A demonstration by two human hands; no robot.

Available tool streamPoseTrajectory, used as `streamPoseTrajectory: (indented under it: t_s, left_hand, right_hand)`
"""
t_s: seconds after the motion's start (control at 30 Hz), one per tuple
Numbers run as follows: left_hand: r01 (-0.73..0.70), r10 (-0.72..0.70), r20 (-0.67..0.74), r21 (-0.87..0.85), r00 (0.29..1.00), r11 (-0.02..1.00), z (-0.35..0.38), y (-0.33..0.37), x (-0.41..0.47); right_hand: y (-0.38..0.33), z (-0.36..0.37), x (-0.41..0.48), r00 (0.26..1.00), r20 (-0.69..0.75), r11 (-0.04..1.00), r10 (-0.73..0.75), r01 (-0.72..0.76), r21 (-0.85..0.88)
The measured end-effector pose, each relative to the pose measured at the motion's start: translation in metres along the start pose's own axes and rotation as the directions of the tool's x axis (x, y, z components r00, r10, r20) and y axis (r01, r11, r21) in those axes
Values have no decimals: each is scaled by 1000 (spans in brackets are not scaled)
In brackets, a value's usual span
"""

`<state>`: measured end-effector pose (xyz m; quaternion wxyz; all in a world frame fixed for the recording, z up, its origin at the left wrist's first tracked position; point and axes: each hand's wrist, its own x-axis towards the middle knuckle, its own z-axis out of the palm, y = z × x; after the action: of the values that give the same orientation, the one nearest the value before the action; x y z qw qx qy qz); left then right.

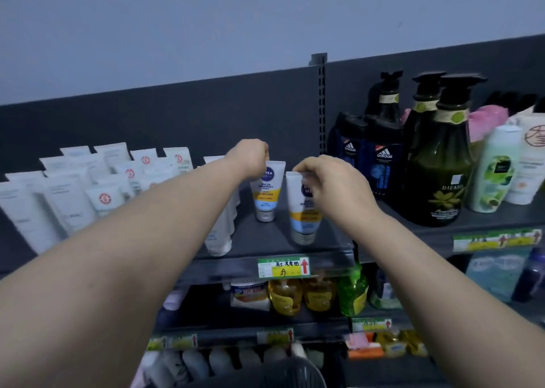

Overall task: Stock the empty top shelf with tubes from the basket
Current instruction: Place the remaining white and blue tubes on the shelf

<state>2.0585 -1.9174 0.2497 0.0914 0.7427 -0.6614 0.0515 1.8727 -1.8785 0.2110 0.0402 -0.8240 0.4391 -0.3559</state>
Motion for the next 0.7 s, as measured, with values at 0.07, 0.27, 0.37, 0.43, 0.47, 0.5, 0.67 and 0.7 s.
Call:
streamPoseTrajectory:
  t_s: [0.07,0.27,0.37,0.43,0.47,0.5,0.67,0.7]
  left_hand:
    - [15,-15,-10,-21,1000,1000,1,-6,3]
    - [-15,-1,-170,-93,985,996,-21,-26,-22]
    - [0,-27,-229,-117,973,993,-28,-34,-43]
    - [-1,-29,-245,-123,969,992,-29,-41,-57]
    - [-3,-28,-254,-119,967,993,-30,-45,-64]
    - [-3,-29,-265,-116,964,993,-32,-48,-70]
    - [-11,-42,-337,-155,941,988,-40,-62,-98]
    - [-13,-42,-338,-159,940,987,-41,-64,-104]
  right_hand:
    - [-1,8,4,999,29,1000,-16,15,15]
    - [-23,37,16,994,95,998,-60,56,37]
    - [-37,49,20,993,102,998,-64,61,32]
    - [-46,56,21,990,123,998,-66,66,-2]
    - [-50,60,21,989,128,997,-68,72,-23]
    - [-53,62,21,989,131,996,-69,75,-41]
    - [-66,59,14,983,182,991,-39,60,-115]
    - [-68,57,10,985,169,992,-26,47,-120]
